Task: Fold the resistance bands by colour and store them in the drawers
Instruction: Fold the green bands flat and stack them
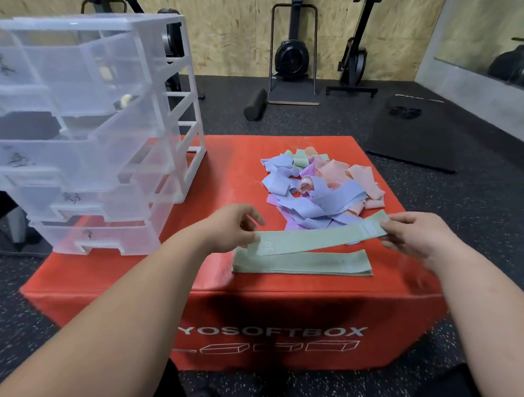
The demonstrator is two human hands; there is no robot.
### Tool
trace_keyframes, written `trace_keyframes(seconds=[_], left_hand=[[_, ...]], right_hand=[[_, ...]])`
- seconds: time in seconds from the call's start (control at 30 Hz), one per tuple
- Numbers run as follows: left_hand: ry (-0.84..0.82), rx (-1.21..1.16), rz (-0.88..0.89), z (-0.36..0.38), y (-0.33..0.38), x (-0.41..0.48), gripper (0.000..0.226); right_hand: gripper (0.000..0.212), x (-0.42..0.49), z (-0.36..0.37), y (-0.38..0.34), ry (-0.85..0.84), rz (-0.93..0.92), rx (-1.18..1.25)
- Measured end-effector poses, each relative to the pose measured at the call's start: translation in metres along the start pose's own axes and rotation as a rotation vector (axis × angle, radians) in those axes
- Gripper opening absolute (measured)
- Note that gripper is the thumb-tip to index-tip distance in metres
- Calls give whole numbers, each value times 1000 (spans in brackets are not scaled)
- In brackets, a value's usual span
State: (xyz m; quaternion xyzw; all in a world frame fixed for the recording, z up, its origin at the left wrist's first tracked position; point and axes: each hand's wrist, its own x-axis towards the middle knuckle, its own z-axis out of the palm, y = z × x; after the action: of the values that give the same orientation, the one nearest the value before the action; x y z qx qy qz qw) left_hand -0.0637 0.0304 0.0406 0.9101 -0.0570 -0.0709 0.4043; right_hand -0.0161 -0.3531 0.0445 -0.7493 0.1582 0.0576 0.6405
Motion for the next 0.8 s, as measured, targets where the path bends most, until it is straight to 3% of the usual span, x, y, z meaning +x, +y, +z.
trace_keyframes(seconds=[0.23,0.8], left_hand=[[81,75,-108,-3,-11,-6,21],[85,331,-198,-1,-11,-5,21]], right_hand=[[12,-13,-3,7,-138,132,-382],[30,-3,22,17,-111,-155,-893]])
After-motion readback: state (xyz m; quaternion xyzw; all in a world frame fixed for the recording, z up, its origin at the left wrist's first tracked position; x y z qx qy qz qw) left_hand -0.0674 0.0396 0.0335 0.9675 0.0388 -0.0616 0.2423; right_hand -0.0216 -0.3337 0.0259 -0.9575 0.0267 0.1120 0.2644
